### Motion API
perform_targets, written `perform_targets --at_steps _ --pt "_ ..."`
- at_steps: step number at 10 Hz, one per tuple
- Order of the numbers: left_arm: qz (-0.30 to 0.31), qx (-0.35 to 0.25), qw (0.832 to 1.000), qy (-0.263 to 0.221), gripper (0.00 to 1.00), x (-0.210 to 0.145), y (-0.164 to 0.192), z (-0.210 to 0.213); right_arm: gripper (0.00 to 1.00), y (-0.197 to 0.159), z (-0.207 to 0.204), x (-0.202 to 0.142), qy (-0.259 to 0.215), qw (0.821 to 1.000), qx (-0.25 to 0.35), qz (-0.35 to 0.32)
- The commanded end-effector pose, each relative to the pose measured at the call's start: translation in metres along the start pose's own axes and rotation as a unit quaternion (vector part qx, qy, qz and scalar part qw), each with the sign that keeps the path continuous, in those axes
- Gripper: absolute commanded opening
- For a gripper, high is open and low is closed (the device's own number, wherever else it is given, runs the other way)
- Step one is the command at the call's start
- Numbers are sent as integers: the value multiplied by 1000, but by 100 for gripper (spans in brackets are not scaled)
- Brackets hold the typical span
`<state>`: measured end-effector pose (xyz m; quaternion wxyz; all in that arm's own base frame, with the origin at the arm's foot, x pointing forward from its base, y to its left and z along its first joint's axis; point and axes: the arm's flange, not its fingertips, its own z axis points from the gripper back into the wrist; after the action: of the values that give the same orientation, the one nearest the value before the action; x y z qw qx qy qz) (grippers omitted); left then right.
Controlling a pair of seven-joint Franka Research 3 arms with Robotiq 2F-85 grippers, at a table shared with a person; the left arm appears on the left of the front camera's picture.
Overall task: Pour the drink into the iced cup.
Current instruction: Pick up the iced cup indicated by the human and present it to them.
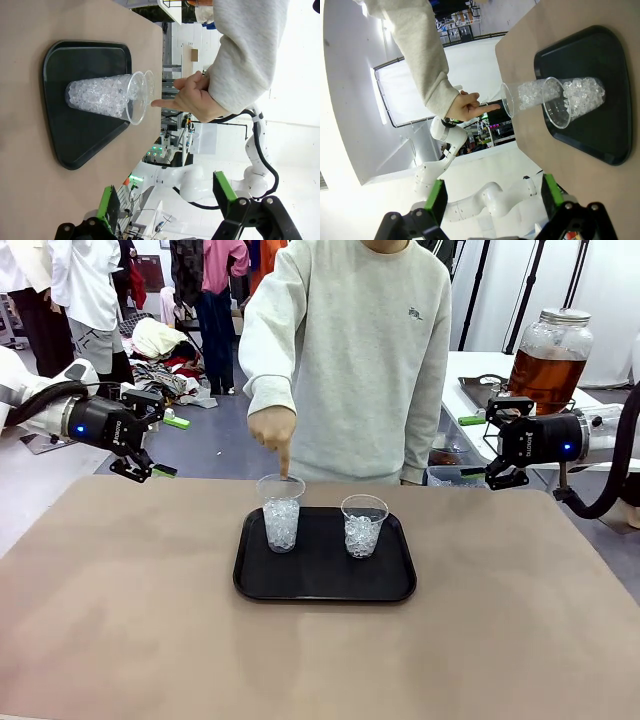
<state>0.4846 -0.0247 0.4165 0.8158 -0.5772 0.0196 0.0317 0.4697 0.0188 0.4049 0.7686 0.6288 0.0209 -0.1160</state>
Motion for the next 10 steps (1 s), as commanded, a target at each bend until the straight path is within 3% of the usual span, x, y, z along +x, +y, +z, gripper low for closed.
perform_targets --at_steps 1,3,6,9,10 --pt "0 0 1000 0 100 0 0 0 100 0 0 0 -3 1000 0 0" --pt "-94 -5 995 -8 100 -4 -2 0 100 0 0 0 -3 1000 0 0" --pt "-242 2 970 -21 100 -18 4 -2 100 0 0 0 -3 1000 0 0" --pt "-265 3 963 -47 100 -24 13 -6 100 0 0 0 -3 1000 0 0" --pt "-260 16 965 -18 100 -15 5 0 100 0 0 0 -3 1000 0 0"
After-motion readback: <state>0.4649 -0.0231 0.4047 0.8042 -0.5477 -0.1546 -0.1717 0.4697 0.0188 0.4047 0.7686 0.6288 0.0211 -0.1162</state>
